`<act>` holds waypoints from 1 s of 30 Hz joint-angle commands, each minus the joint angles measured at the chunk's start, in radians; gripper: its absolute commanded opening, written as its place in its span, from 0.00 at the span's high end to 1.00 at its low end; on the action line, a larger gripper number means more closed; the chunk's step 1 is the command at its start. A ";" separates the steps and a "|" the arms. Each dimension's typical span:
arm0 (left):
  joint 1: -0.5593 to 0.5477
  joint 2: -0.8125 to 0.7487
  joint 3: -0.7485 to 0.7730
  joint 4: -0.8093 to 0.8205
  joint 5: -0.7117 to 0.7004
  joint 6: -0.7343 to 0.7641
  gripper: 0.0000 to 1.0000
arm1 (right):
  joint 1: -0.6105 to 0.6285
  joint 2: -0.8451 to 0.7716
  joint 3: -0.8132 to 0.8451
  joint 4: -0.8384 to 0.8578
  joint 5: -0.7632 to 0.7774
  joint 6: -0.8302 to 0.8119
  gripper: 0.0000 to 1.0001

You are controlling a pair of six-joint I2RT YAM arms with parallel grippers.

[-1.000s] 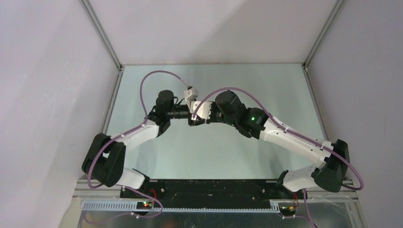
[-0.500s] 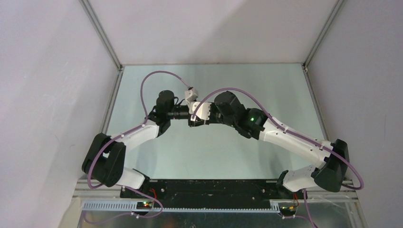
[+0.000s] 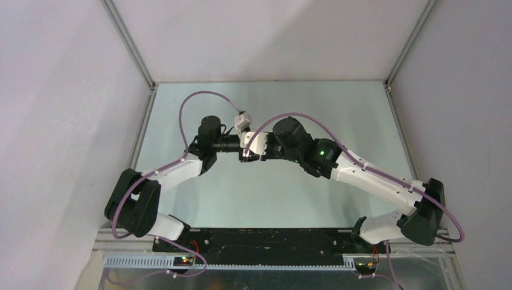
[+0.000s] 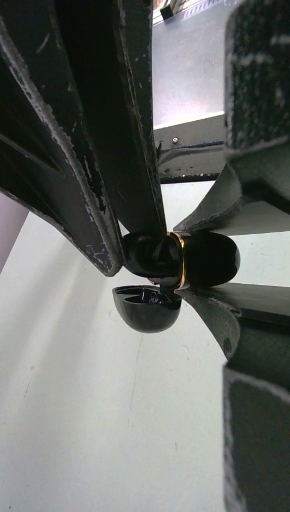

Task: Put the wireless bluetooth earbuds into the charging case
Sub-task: Place the earbud in the charging case.

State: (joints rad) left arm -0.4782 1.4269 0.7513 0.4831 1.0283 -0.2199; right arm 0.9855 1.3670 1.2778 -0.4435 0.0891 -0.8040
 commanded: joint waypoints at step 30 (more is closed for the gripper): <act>-0.007 -0.099 -0.020 0.130 0.078 0.026 0.93 | -0.001 -0.083 0.009 -0.065 -0.188 0.004 0.46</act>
State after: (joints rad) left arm -0.4786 1.3769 0.7269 0.5175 1.1027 -0.2169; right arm 0.9836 1.3121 1.2778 -0.4580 0.0273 -0.8238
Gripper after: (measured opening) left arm 0.327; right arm 0.524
